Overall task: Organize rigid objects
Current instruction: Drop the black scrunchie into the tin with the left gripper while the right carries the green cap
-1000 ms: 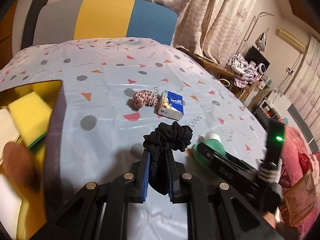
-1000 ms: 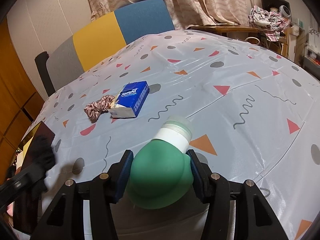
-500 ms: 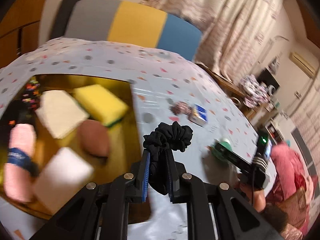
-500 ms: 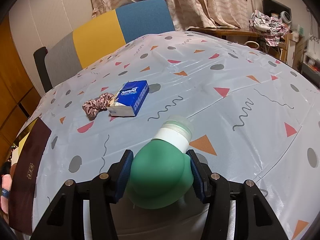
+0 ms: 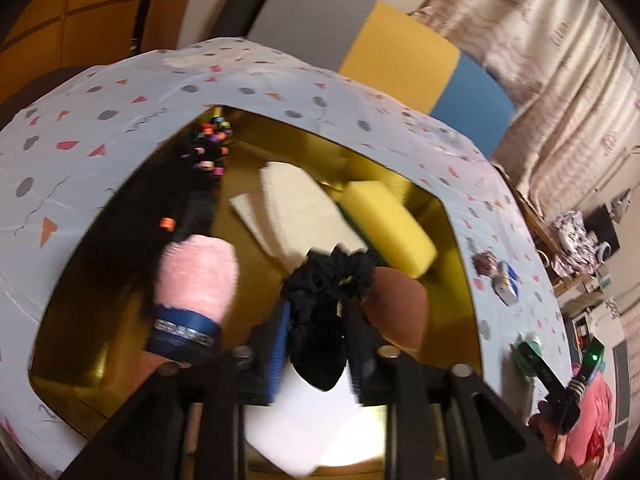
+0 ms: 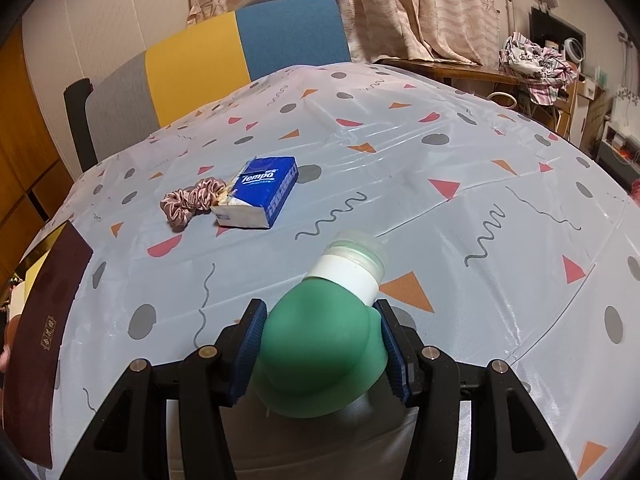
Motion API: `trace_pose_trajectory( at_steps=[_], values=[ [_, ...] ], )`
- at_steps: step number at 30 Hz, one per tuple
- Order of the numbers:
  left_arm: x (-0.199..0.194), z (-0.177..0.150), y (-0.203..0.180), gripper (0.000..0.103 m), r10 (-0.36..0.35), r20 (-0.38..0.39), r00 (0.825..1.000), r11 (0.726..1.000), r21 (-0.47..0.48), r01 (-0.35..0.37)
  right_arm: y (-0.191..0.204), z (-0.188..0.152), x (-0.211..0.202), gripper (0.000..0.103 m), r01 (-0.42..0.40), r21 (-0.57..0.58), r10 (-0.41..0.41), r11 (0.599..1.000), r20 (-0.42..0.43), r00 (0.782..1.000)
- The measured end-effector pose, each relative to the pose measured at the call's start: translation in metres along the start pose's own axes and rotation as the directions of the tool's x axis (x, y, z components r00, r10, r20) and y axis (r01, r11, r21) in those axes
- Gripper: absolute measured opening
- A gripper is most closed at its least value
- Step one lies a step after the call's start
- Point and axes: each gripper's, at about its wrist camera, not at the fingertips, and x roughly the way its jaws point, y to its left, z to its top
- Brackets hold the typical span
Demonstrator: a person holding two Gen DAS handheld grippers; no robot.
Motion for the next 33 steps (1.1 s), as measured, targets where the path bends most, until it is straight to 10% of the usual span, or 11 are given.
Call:
trace_pose_trajectory(
  at_steps=[3, 15, 33],
  values=[
    [-0.007, 0.0, 0.003, 0.045, 0.025, 0.026, 0.999, 1.0, 0.004, -0.025, 0.002, 0.0, 0.0, 0.055, 0.009, -0.009, -0.009, 1.0, 0.0, 1.0],
    [-0.046, -0.029, -0.005, 0.045, -0.061, 0.081, 0.995, 0.992, 0.113, 0.051, -0.005, 0.002, -0.007, 0.055, -0.016, 0.032, 0.016, 0.999, -0.007, 1.0],
    [-0.057, -0.058, -0.016, 0.045, -0.14, 0.042, 0.989, 0.976, 0.172, 0.131, 0.074, -0.011, -0.09, 0.055, -0.306, -0.055, 0.306, 0.951, -0.003, 0.952]
  ],
)
